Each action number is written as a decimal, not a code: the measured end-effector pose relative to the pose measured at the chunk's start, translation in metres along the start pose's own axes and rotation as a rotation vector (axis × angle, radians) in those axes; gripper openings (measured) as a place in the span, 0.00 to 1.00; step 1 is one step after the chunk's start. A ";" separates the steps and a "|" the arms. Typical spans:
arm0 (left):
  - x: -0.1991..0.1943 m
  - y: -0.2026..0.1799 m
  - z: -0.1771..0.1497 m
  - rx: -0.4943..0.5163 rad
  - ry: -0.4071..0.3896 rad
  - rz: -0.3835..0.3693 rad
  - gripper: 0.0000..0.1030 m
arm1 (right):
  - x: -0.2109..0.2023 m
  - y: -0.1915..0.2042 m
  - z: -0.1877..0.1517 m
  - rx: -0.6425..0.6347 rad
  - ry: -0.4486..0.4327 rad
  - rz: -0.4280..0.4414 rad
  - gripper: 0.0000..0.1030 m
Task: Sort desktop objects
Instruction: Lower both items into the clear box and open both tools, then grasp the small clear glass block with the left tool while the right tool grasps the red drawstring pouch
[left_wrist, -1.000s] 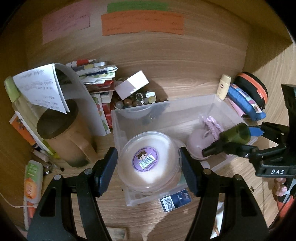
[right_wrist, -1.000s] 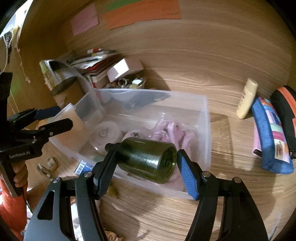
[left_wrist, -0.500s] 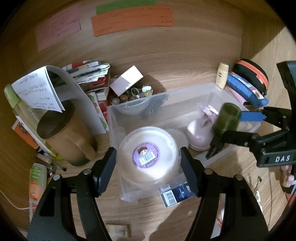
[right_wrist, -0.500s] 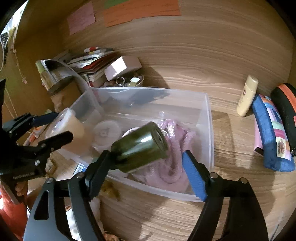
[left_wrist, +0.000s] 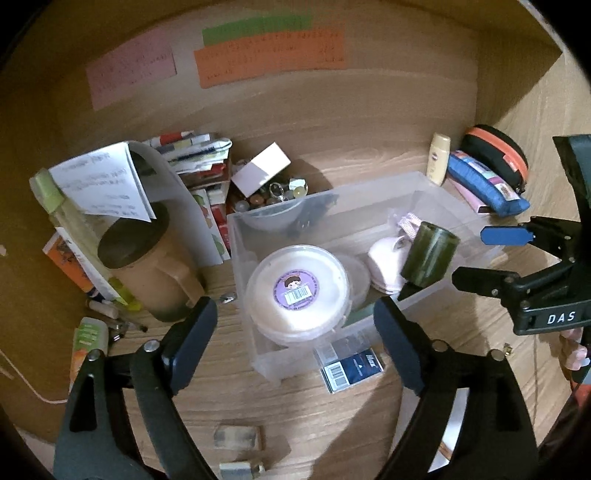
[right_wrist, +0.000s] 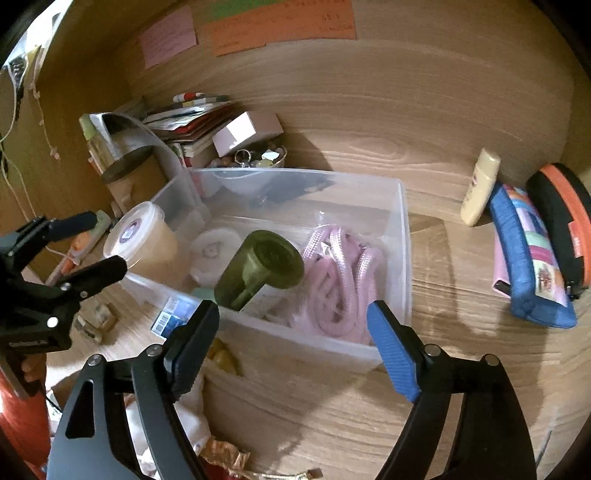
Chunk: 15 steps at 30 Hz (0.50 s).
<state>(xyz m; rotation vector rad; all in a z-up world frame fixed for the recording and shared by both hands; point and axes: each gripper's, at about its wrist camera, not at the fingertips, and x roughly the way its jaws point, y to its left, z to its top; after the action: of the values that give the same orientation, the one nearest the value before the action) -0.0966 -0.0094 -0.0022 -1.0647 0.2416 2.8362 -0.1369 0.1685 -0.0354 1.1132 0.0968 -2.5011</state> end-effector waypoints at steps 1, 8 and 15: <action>-0.004 0.000 -0.001 -0.001 -0.004 -0.002 0.87 | -0.004 0.001 -0.001 -0.001 -0.004 0.003 0.78; -0.032 0.005 -0.005 -0.013 -0.039 0.027 0.93 | -0.026 0.006 -0.007 0.008 -0.024 0.019 0.79; -0.057 0.018 -0.026 -0.038 -0.043 0.030 0.95 | -0.050 0.018 -0.021 -0.003 -0.044 0.024 0.82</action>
<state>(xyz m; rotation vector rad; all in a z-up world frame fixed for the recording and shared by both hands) -0.0395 -0.0343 0.0185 -1.0149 0.2022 2.8982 -0.0854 0.1735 -0.0120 1.0519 0.0741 -2.5013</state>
